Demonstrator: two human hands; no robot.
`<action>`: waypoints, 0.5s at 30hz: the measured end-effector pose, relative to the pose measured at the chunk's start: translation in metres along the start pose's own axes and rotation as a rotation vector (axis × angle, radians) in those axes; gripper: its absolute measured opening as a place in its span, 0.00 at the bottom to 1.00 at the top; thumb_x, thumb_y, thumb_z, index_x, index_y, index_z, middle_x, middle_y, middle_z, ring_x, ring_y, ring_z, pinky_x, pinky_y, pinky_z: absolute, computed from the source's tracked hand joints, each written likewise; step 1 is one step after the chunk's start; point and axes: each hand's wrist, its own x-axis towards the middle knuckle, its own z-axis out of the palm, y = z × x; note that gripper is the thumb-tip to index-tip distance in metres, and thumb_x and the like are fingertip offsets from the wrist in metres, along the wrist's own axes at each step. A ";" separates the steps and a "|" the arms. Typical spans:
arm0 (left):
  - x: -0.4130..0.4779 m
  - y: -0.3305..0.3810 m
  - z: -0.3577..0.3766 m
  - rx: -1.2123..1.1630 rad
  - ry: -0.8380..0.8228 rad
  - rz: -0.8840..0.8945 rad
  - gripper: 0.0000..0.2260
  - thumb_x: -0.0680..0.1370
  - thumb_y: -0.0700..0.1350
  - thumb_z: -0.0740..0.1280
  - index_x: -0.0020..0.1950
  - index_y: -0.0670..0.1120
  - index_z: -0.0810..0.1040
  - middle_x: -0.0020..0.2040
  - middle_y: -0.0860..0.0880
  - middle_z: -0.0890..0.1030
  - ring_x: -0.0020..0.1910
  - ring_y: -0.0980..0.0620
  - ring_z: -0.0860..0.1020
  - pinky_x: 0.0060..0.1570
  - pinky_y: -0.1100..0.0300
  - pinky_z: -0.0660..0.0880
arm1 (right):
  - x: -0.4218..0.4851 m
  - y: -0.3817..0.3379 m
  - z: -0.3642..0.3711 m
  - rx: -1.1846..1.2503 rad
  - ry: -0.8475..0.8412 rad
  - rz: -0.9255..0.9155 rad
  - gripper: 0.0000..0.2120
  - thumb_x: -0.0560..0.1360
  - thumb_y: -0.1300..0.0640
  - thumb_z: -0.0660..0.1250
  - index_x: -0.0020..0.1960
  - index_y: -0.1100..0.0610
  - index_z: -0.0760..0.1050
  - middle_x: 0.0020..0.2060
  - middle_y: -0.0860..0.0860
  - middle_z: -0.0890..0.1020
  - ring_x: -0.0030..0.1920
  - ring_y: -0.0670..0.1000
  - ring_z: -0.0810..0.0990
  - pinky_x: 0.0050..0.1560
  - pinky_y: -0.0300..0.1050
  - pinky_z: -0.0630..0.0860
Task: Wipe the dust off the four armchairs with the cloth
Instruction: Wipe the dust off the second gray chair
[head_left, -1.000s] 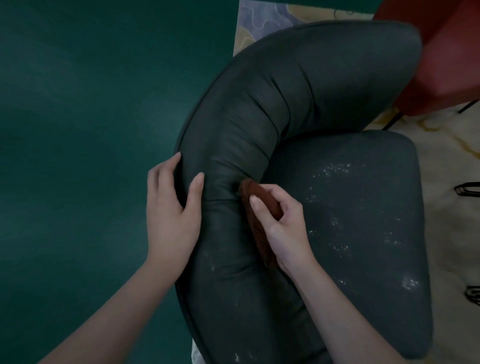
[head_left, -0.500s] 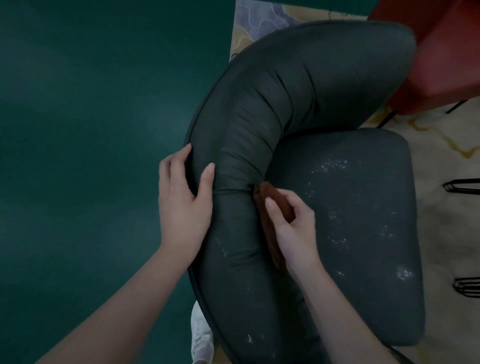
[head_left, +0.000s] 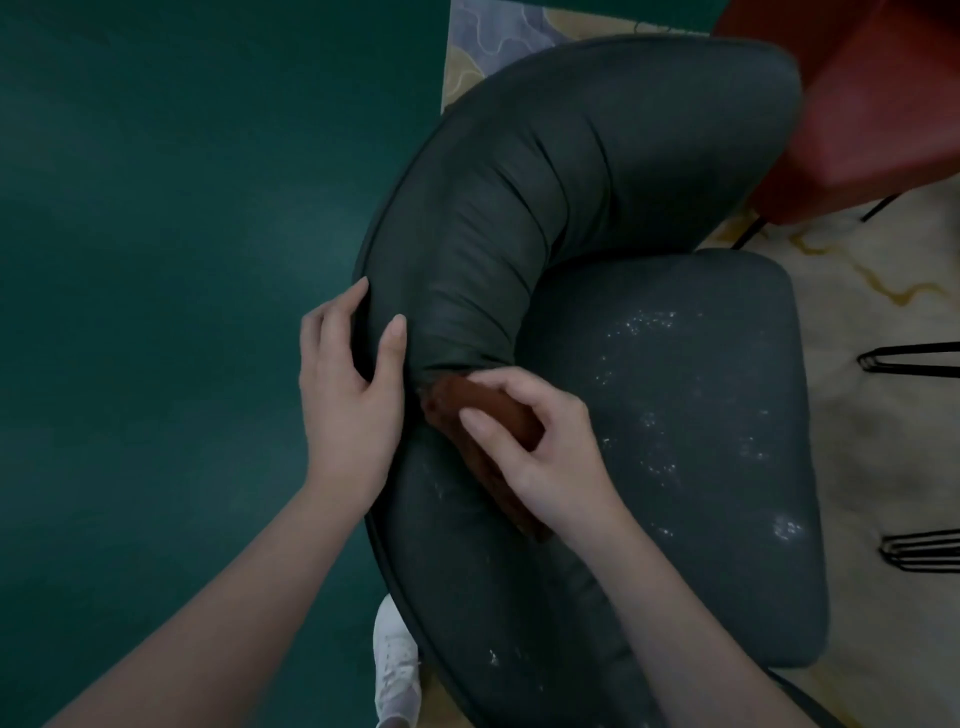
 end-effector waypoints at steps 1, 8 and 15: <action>0.000 0.001 0.000 -0.002 -0.005 -0.002 0.19 0.82 0.48 0.64 0.72 0.46 0.71 0.65 0.48 0.72 0.61 0.63 0.68 0.60 0.79 0.60 | -0.003 0.003 -0.006 0.025 0.028 0.037 0.07 0.74 0.58 0.69 0.51 0.57 0.81 0.45 0.46 0.84 0.49 0.44 0.82 0.53 0.38 0.75; 0.001 0.001 0.000 -0.020 -0.015 -0.009 0.19 0.82 0.48 0.64 0.72 0.46 0.70 0.65 0.52 0.70 0.60 0.66 0.67 0.59 0.81 0.59 | 0.007 0.039 -0.005 -0.016 0.290 0.340 0.06 0.79 0.57 0.68 0.55 0.53 0.80 0.45 0.43 0.83 0.48 0.41 0.80 0.55 0.46 0.77; 0.001 0.000 -0.001 -0.005 -0.016 0.022 0.19 0.82 0.47 0.64 0.72 0.43 0.70 0.63 0.52 0.69 0.58 0.66 0.66 0.58 0.82 0.57 | -0.004 -0.008 0.008 -0.132 0.041 -0.035 0.07 0.75 0.59 0.68 0.52 0.58 0.80 0.47 0.47 0.83 0.50 0.44 0.80 0.53 0.34 0.73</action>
